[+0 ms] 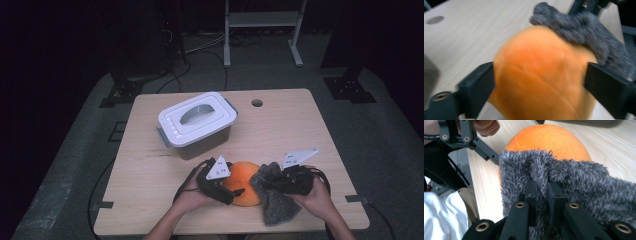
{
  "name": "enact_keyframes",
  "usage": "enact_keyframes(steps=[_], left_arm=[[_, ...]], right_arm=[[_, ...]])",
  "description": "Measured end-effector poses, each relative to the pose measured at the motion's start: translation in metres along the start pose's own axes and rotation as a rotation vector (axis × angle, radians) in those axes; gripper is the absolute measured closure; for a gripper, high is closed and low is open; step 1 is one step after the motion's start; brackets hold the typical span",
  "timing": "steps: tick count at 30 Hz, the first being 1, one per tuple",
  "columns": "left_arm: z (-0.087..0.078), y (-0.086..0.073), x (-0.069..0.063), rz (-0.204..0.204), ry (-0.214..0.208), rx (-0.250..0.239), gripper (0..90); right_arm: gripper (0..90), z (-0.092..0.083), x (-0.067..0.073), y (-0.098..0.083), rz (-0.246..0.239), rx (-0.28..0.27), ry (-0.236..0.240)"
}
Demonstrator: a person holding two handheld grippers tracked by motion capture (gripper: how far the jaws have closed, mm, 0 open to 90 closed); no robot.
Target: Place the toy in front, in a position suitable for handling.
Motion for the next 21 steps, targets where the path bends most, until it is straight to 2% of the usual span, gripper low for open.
enact_keyframes(steps=[2, 5, 6, 9, 11, 14, 18, 21], left_arm=[[0.0, 0.001, -0.005, 0.023, -0.003, 0.004, 19.0], [-0.001, 0.003, -0.012, 0.03, -0.027, 0.012, 21.5], [0.0, 0.003, -0.014, 0.037, -0.023, 0.018, 21.7], [-0.001, 0.003, -0.017, 0.059, -0.034, 0.025, 22.2], [-0.001, 0.003, -0.016, 0.057, -0.04, 0.028, 22.1], [-0.005, 0.004, -0.01, 0.031, -0.045, 0.022, 18.7], [-0.006, 0.007, -0.001, -0.01, -0.021, 0.0, 5.1], [0.0, 0.005, -0.001, -0.025, -0.049, 0.009, 2.4]], right_arm=[[79.9, -0.003, -0.006, -0.002, 0.021, -0.005, -0.015], [80.0, -0.01, -0.017, -0.003, 0.06, -0.01, -0.067], [80.2, -0.013, -0.019, -0.003, 0.07, -0.015, -0.071], [80.2, -0.023, -0.017, 0.005, 0.088, -0.088, -0.053], [80.0, -0.021, -0.013, 0.011, 0.08, -0.101, -0.047], [79.7, -0.009, -0.009, 0.011, 0.061, -0.059, -0.02], [79.8, -0.004, 0.002, 0.004, -0.002, 0.005, 0.035], [79.8, -0.005, 0.007, -0.002, -0.038, 0.03, 0.055]])
Point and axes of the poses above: each handheld gripper's, and its own axes: z roughly forward along the jaws, y roughly out of its top, x roughly to its left, the point moved 7 cm from there along z, roughly forward along the jaws, and after that the axes turned 6 degrees about x, right-handed, at the moved point
